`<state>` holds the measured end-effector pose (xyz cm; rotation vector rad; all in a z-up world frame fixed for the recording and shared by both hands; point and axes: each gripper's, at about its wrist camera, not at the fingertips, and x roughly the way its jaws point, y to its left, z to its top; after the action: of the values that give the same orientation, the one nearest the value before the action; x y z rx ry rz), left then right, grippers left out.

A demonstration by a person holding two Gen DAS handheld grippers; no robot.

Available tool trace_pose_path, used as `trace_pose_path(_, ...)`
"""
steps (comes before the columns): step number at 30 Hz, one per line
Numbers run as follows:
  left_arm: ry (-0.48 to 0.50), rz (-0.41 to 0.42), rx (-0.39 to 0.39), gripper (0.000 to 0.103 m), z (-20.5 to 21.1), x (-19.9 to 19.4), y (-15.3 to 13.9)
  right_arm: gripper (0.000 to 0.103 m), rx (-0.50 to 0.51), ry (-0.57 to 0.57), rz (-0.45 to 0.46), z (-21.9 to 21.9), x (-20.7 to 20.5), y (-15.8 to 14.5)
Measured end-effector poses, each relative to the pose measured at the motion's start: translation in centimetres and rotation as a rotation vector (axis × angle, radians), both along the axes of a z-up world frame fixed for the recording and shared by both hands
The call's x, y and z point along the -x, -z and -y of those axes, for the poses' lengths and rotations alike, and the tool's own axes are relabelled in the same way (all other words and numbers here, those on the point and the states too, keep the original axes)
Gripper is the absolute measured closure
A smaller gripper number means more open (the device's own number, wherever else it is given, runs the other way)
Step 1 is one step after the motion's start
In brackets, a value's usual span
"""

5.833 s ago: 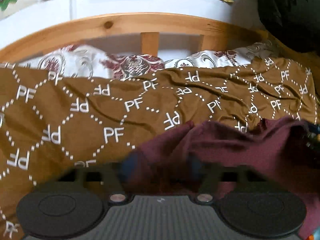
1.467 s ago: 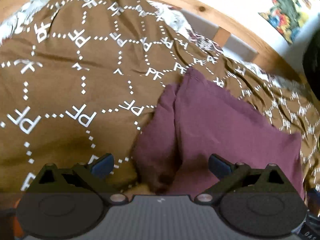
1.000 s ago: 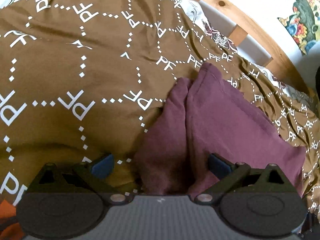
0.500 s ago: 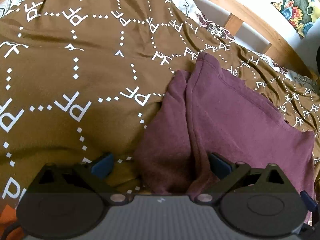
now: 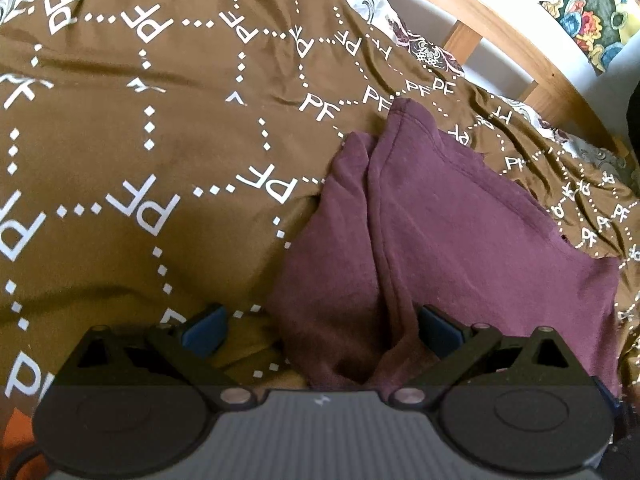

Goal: Fold small clothes

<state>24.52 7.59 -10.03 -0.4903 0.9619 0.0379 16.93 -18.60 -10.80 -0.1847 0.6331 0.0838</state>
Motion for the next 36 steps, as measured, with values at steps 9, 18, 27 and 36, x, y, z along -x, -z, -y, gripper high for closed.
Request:
trace_pose_path(9,0.024,0.039,0.046,0.036,0.1,0.3,-0.3,0.0,-0.002,0.0,0.0,0.0,0.0,0.0)
trace_pose_path(18,0.137,0.11,-0.052,0.085,2.1,0.4,-2.3,0.0,-0.002,0.0,-0.002,0.1,0.0,0.0)
trace_pose_path(27,0.295,0.186,-0.191,0.09,6.5,-1.3,-9.6,0.0,-0.048,-0.004,0.008,1.1,0.6,-1.4)
trace_pose_path(36,0.551,0.334,-0.305,0.091,18.3,-0.5,-15.7,0.0,-0.11,0.16,0.122,6.3,1.3,-4.8)
